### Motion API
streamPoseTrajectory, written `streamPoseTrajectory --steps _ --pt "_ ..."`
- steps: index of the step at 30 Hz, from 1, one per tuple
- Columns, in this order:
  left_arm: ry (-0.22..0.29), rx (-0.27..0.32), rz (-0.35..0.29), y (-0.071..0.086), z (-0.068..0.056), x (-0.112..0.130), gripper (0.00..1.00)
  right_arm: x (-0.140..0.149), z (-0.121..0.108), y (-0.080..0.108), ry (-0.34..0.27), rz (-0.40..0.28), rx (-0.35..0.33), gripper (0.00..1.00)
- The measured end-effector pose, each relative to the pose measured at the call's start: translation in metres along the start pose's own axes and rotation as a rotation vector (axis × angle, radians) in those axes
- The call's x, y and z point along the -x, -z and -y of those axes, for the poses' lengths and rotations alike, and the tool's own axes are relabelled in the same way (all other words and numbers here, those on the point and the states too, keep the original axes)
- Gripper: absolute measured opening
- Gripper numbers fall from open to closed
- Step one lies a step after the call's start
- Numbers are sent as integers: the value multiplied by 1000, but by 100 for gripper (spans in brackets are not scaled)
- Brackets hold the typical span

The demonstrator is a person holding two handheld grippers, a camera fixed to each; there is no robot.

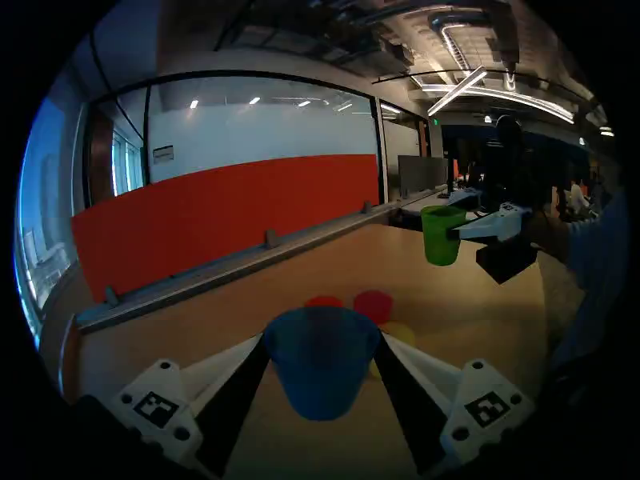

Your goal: Pour water

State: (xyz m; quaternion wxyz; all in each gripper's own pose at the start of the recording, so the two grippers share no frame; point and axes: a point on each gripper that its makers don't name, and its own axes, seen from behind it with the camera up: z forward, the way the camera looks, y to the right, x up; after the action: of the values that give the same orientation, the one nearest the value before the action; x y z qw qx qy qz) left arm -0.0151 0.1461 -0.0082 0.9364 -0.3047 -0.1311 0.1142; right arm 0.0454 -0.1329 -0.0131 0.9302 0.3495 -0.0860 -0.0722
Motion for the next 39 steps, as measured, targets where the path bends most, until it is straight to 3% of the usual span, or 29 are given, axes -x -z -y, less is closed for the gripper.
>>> streamPoseTrajectory --steps 18,39 --pt "-41 49 163 -9 -10 50 89 41 -2 -4 11 158 -38 91" --pt "-54 114 297 -24 -17 103 89 97 -5 -17 20 319 -68 91"
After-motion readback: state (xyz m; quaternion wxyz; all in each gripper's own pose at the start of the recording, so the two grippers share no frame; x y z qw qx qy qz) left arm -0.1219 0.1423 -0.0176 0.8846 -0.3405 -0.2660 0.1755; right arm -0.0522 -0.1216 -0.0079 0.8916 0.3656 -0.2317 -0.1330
